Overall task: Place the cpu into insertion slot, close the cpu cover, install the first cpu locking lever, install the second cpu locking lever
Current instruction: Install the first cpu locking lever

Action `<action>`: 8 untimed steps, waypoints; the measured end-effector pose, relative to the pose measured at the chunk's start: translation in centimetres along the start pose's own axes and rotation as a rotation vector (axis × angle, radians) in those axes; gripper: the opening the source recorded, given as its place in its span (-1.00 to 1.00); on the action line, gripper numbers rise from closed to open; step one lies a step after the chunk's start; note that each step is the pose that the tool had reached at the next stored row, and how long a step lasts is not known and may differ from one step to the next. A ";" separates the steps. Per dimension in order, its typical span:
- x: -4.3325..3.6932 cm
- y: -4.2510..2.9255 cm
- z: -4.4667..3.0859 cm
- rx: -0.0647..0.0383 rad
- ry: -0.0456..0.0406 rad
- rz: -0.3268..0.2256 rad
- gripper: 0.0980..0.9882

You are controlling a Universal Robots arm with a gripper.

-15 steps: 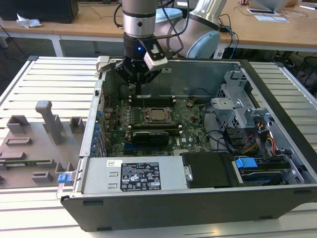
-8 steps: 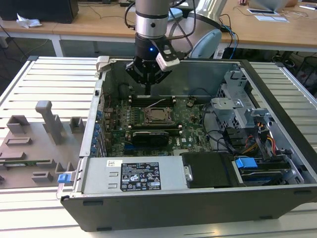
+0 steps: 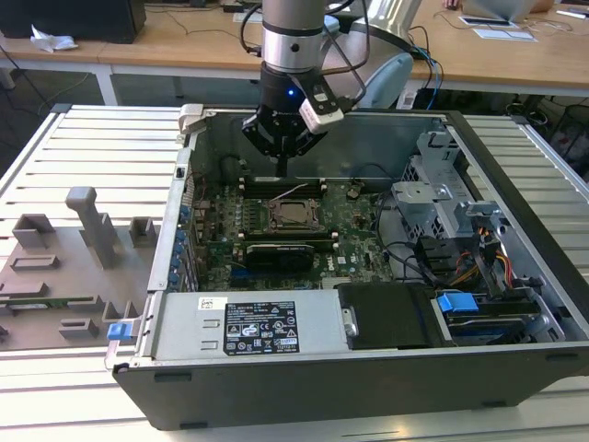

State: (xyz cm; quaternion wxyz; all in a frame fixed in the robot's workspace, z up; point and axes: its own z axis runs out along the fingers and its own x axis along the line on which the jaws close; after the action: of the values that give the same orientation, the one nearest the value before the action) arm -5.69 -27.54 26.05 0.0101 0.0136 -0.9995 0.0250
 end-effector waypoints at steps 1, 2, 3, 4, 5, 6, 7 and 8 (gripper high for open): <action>0.02 -0.05 0.08 0.000 0.0000 0.000 -0.98; 0.06 -0.23 0.43 -0.001 0.0003 0.007 -0.98; 0.08 -0.37 0.62 -0.009 0.0003 0.010 -0.98; 0.09 -0.54 0.82 -0.017 0.0001 0.010 -0.98; 0.10 -0.64 0.93 -0.019 0.0000 0.010 -0.98; 0.10 -0.70 1.02 -0.023 -0.0001 0.010 -0.98; 0.10 -0.73 1.07 -0.031 -0.0002 0.010 -0.98; 0.11 -0.74 1.11 -0.037 -0.0003 0.010 -0.98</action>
State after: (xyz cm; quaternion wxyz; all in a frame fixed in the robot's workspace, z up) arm -5.80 -28.34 24.98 0.0101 0.0083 -0.9999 0.0065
